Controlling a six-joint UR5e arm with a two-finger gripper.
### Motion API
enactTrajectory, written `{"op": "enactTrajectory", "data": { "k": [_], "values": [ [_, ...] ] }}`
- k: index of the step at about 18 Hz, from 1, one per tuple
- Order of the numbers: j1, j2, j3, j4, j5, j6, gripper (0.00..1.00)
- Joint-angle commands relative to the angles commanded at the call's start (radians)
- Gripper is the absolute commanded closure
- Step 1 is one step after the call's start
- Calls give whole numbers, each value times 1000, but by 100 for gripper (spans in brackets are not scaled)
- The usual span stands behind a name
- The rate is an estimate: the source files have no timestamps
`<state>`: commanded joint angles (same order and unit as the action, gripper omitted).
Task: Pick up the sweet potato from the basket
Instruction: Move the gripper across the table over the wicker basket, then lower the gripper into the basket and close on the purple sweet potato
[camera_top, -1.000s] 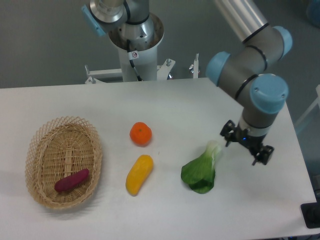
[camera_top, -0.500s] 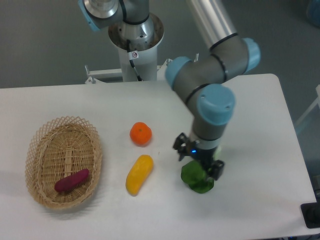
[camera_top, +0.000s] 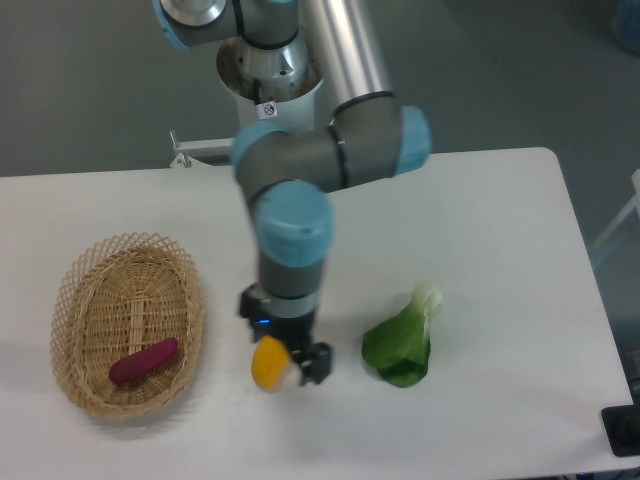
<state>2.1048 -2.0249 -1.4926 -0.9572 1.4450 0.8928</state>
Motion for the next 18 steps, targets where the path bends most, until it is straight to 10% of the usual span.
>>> {"op": "enactTrajectory", "data": {
  "k": [18],
  "values": [
    [-161, -112, -43, 14, 9, -34, 0]
  ]
}}
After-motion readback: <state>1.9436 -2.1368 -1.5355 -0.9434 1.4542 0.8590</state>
